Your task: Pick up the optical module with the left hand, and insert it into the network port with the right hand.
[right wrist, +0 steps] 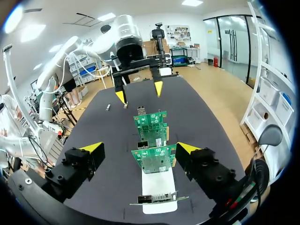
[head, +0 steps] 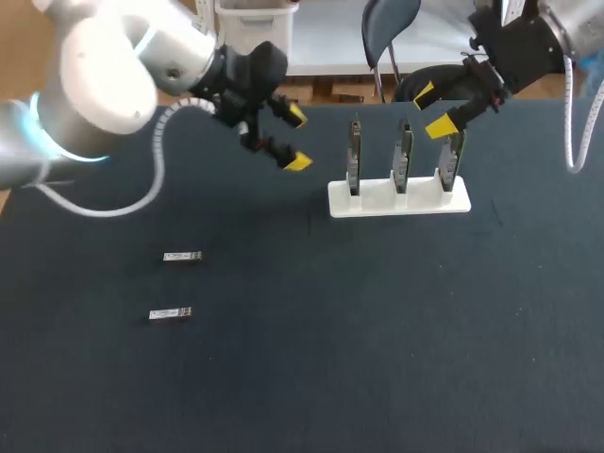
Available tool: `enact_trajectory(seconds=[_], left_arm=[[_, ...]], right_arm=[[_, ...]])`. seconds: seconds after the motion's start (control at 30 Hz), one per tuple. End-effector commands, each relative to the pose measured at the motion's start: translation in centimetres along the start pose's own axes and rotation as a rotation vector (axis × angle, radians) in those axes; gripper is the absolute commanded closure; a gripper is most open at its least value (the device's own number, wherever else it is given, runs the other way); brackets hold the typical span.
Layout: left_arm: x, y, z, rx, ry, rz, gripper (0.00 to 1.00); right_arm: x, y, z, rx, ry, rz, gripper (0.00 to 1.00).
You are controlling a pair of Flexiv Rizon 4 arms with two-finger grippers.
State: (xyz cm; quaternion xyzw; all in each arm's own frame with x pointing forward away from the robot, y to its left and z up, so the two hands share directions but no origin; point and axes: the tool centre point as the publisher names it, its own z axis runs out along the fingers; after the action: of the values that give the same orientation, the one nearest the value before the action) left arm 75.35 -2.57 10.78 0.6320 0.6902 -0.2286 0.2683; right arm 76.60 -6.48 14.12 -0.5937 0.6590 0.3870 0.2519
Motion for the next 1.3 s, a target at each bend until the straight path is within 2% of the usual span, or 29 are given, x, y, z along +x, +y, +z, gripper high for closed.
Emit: enact_trajectory(seconds=[0.03, 0.2, 0.3, 0.47, 0.67, 0.8, 0.93, 1.3], left_arm=[[3.4, -4.3, -4.8, -0.097, 0.104, -0.045, 0.00], [7.1, -7.7, -7.3, -0.160, 0.251, -0.066, 0.00], [9.3, -9.3, -8.2, -0.172, 0.305, -0.099, 0.00], [13.2, -11.0, -8.8, -0.210, 0.464, -0.095, 0.00], [16.3, -12.1, -8.4, -0.196, 0.566, -0.080, 0.00], [18.0, -12.5, -7.6, -0.166, 0.620, -0.060, 0.00], [18.9, -12.5, -7.2, -0.136, 0.641, -0.037, 0.00], [21.2, -10.3, -7.0, -0.083, 0.676, -0.010, 0.00]], right_arm=[[0.0, 0.3, 0.1, 0.008, 0.000, -0.001, 0.00], [0.0, 0.3, 0.1, 0.008, 0.000, -0.001, 0.00], [0.0, 0.3, 0.1, 0.008, 0.000, -0.001, 0.00], [0.0, 0.3, 0.1, 0.008, 0.000, -0.001, 0.00], [0.0, 0.3, 0.1, 0.008, 0.000, -0.001, 0.00], [0.0, 0.3, 0.1, 0.008, 0.000, -0.001, 0.00], [0.0, 0.3, 0.1, 0.008, 0.000, -0.001, 0.00], [0.0, 0.3, 0.1, 0.008, 0.000, -0.001, 0.00]])
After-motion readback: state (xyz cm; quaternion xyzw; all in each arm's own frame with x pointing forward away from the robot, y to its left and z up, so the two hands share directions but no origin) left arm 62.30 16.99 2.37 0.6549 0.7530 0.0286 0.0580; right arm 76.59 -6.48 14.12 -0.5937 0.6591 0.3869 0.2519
